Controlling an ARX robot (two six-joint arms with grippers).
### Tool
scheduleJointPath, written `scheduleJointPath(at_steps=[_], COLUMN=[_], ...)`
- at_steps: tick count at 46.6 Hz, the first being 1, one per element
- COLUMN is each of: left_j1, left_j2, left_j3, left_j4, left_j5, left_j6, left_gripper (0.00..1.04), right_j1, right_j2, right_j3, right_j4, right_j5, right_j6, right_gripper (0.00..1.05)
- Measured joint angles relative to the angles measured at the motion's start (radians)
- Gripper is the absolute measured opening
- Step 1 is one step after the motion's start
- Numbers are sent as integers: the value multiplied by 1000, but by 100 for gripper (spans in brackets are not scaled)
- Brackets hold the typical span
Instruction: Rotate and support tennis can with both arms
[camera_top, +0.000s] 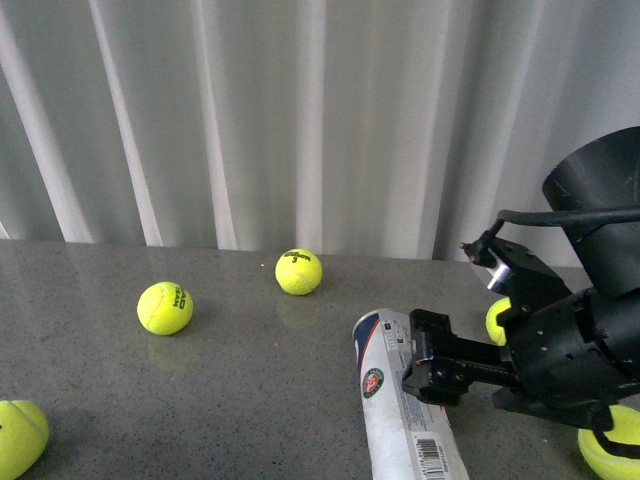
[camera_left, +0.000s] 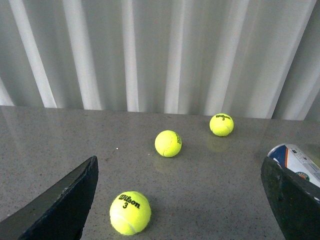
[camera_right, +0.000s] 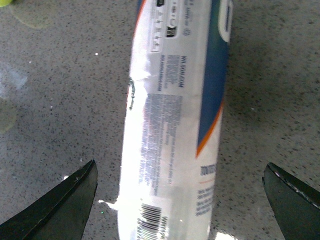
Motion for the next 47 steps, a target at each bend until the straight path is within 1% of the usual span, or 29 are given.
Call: scheduleJointPath(at_steps=[8,21,36,38,40,43,47], left_j1=[0,0,0,0,0,0,0], left_j2=[0,0,0,0,0,0,0], left_j3=[0,0,0,0,0,0,0], left_j4=[0,0,0,0,0,0,0], left_j5=[0,0,0,0,0,0,0], left_j6=[0,0,0,0,0,0,0], left_gripper=[98,98,98,98,98,98,98], right_j1=[24,24,29,29,29,29,29], right_j2=[75,230,374,374,377,380,379], right_j3=[85,206,321,326,330,330,325], right_j4=[-40,-70,-109,-109,-108,-103,-89], right_j5=[9,42,78,78,80,74,74], right_j6=[21,41,2,-2,-10,-27,-64], right_gripper=[98,98,98,95,90,78,69])
